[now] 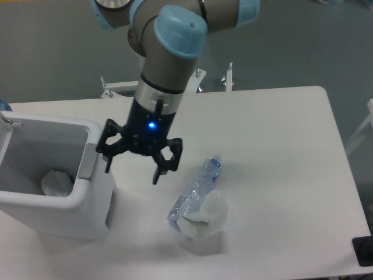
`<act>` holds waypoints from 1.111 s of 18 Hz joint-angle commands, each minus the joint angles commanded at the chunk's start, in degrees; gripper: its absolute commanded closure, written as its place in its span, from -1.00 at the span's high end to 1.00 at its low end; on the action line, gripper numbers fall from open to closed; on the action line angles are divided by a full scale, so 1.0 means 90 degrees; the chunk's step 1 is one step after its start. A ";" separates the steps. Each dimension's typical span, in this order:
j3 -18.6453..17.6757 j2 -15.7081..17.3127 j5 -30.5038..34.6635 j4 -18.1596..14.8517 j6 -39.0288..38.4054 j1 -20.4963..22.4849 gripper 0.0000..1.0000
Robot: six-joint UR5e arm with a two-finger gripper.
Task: Open the trash can
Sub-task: 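Withdraw the gripper from the open trash can toward the bottle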
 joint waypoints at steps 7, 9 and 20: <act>-0.0068 -0.0321 0.1142 0.0000 0.1101 0.0400 1.00; -0.0068 -0.0487 0.1571 0.0000 0.1706 0.0469 1.00; -0.0185 -0.0967 0.2851 0.0000 0.5272 0.1026 1.00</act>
